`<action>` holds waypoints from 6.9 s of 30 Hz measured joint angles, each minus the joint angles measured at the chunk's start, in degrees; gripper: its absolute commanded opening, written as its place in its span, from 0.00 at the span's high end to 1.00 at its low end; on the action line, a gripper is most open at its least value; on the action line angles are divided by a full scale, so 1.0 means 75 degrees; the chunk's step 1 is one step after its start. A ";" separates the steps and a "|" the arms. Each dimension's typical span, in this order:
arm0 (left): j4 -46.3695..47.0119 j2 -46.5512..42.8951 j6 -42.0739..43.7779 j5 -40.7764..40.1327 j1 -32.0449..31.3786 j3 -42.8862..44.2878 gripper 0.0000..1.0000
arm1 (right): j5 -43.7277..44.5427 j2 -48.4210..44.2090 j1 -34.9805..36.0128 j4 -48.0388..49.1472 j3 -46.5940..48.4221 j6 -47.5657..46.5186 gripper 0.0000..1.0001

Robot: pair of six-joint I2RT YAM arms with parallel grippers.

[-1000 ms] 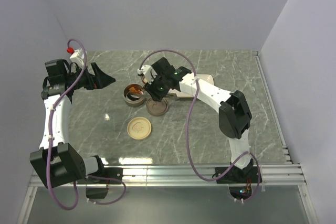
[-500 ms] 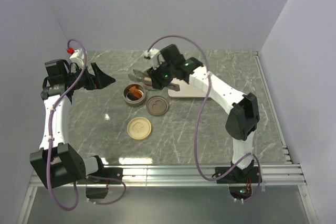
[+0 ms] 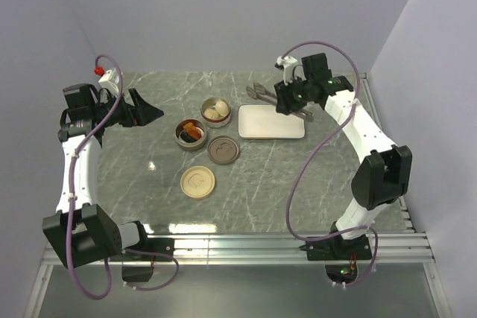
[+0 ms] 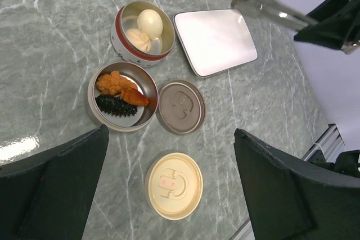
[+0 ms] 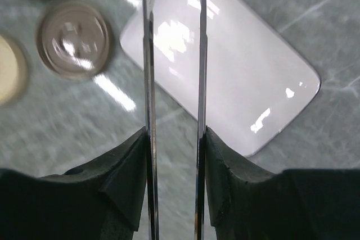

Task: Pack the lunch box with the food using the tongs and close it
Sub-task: Put down the clamp, then pick up the lid of the lunch box with the right arm, then pass the lid of the lunch box from the right arm to the left

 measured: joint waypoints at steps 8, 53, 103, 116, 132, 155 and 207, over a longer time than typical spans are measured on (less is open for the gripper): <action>-0.0009 0.0000 0.0073 0.0090 0.0000 0.0000 0.00 | -0.0446 0.0702 -0.0711 -0.1437 -0.0140 -0.2996 0.54; -0.0119 0.0557 0.0291 -0.0087 0.0000 -0.0058 0.01 | -0.0772 0.3987 -0.1166 -0.1909 0.1483 -0.8180 0.09; 0.0533 -0.1332 -0.0119 0.0152 0.0067 -0.0997 0.02 | 0.1134 0.0825 0.5196 0.1297 -0.1440 -0.4141 0.30; 0.0510 -0.1326 -0.0087 0.0111 0.0073 -0.1035 0.02 | 0.1693 0.2649 0.4966 0.1862 -0.1370 -0.4800 0.47; 0.0522 -0.1224 -0.0085 0.0114 0.0087 -0.1061 0.03 | 0.1177 0.3311 0.4491 0.1335 -0.0265 -0.4843 1.00; 0.2707 -0.2203 -0.1577 0.1443 0.0099 -0.1906 0.06 | -0.5120 0.0833 0.1609 -0.0504 0.2296 -0.0539 1.00; 1.1613 -0.1102 -1.0969 -0.1536 -0.2873 -0.3453 0.42 | -0.5884 0.0539 0.2999 0.5167 0.2503 0.5196 1.00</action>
